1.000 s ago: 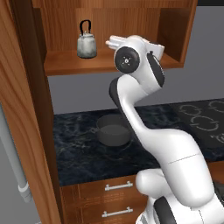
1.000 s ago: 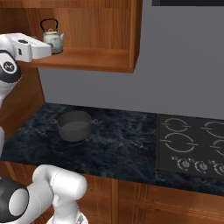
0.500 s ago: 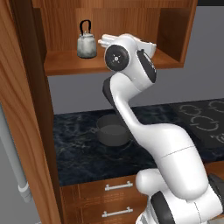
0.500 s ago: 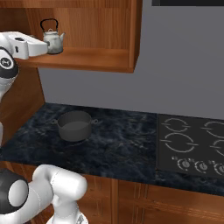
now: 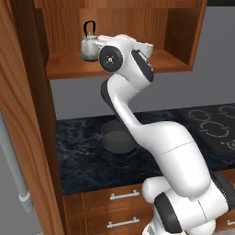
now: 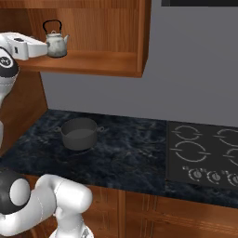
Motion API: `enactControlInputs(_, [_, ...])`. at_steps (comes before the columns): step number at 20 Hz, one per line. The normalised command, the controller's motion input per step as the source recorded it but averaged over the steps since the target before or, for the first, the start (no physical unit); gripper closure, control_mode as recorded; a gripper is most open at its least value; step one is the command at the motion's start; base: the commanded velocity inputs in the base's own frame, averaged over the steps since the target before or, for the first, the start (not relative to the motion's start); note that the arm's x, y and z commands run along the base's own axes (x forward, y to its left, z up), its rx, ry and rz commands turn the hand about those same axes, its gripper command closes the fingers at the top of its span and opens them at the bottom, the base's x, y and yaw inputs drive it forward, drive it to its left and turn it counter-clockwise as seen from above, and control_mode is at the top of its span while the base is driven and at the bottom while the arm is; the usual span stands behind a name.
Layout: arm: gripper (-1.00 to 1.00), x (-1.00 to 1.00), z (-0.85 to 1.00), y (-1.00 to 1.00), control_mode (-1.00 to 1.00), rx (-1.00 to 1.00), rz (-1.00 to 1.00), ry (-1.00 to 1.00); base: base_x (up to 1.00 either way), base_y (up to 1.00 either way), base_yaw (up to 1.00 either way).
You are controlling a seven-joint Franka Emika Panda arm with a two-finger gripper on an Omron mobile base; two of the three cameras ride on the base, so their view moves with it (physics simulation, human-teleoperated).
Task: Pick the kettle from the cabinet and place it on a stove burner. Then pick the pot from the counter and place it on another stove burner. Finally, turn both burners on.
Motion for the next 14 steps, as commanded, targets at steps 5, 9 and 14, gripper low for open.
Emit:
enactControlInputs(5, [-1.00,0.38,0.00,0.35,-1.00,-0.02,0.00,0.00,0.00,0.00,0.00])
enactControlInputs(9, [-1.00,0.49,0.00,0.23,-1.00,-0.02,0.00,0.00,0.00,0.00,0.00])
enactControlInputs(14, [-1.00,0.48,0.00,0.15,-1.00,-0.03,0.00,0.00,0.00,0.00,0.00])
